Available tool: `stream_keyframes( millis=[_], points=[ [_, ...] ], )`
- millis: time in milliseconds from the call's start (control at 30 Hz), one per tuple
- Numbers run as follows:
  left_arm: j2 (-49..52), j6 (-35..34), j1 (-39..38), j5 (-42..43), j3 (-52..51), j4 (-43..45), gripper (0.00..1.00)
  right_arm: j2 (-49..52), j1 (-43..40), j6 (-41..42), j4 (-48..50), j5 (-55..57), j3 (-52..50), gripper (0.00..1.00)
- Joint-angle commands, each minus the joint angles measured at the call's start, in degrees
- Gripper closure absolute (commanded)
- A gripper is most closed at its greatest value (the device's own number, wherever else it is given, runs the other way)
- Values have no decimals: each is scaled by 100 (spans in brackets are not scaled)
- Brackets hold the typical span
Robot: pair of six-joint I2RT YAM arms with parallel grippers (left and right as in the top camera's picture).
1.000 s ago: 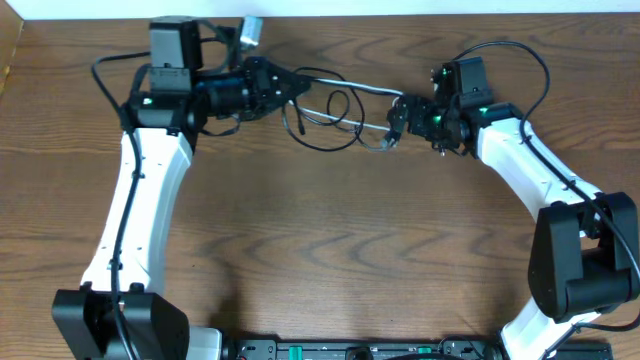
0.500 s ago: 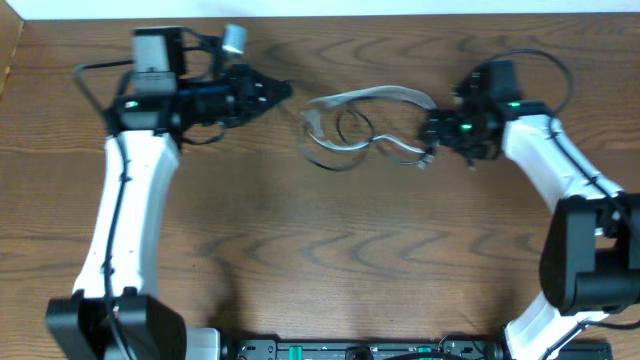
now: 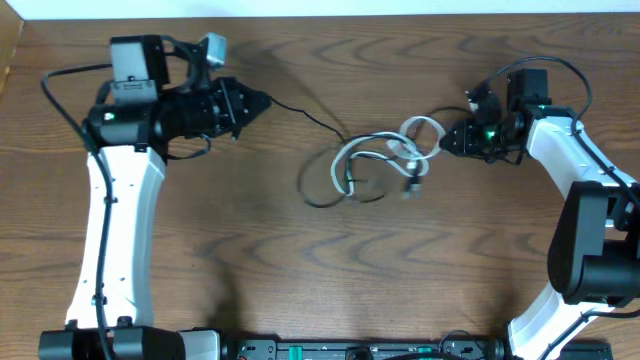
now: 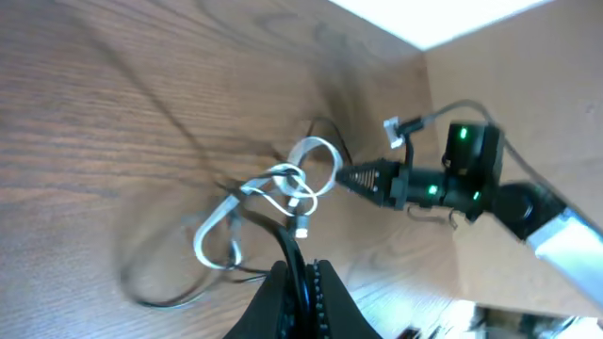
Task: Untangle cables
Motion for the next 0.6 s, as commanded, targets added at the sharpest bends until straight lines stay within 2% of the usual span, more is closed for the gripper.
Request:
stream_keyframes(
  millis=[0,33,167,333,367,400,433,500,567],
  points=[
    [4,380,-356,-374,142,-15,92,-201,142,-212,42,-763,0,95],
    [15,380,-452,-494,142,-15,93,-267,166,-208,44,-772,0,99],
    [118,380,-859,-975,142,-11,92,-605,219,-203,46,-758,0,99],
    [330,407,-1113,-1178,142,13,83,-920,216,103,92,-647,0,96],
    [378,455,-1117,-1174,142,11,77,-944,216,151,109,-603,0,87],
    [428,490,-1119,-1172,142,4,69,-955,219,192,127,-586,0,69],
    [468,490,-1119,-1172,142,-9,62,-953,216,192,133,-586,0,56],
    [549,538,-1121,-1172,142,-39,48,-951,219,199,131,-564,0,45],
    [629,828,-1137,-1174,142,-96,41,-951,219,199,138,-546,0,39]
  ],
)
